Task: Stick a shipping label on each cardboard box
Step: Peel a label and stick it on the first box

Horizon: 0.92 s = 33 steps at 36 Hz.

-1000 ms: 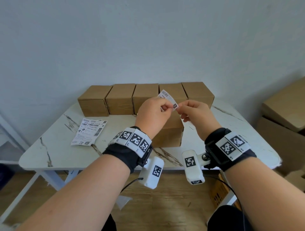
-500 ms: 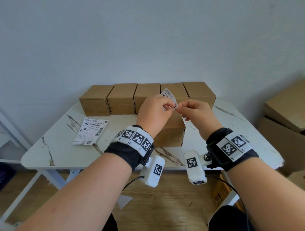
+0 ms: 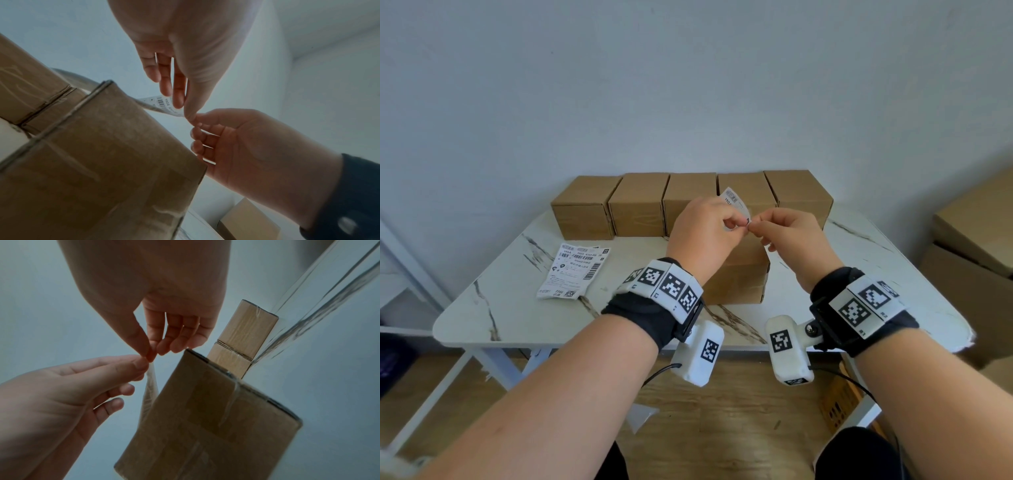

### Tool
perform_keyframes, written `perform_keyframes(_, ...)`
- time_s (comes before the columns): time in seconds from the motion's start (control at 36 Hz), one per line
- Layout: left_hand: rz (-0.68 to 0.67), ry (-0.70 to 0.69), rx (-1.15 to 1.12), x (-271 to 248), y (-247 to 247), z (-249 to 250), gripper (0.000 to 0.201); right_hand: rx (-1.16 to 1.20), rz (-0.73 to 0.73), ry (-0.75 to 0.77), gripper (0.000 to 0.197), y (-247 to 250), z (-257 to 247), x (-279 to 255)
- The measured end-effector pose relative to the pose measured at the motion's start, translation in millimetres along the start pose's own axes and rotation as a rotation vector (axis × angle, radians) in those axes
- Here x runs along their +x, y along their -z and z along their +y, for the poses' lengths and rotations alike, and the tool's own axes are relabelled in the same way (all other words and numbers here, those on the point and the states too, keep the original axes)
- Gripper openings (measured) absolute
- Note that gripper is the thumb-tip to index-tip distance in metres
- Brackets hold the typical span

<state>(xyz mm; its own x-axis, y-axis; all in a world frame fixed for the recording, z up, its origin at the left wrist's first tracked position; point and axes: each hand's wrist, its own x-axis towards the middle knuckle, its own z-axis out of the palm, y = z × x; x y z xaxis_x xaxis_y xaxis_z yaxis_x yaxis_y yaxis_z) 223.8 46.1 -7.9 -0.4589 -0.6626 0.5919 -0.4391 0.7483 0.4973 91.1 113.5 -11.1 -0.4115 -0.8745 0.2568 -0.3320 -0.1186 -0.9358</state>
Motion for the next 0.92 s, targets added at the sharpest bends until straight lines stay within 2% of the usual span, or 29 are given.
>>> perform_keyframes(0.33, -0.03, 0.102, -0.037, 1.5, 0.5, 0.7, 0.011, -0.009, -0.025, 0.03, 0.017, -1.8, -2.7, -2.6)
perform_keyframes(0.47, -0.063, 0.142, -0.041, 2.7, -0.3, 0.9, 0.013, -0.018, -0.022, 0.043, 0.012, -2.9, -2.9, -2.7)
perform_keyframes(0.75, -0.003, 0.278, -0.19, 6.4, 6.3, 10.0, 0.012, 0.11, 0.123, -0.057, 0.011, 0.2, -4.2, 4.4)
perform_keyframes(0.92, 0.084, 0.347, -0.27, 7.3, 8.5, 10.0, 0.013, 0.09, 0.204, -0.06, 0.007, 7.0, -3.3, 5.5)
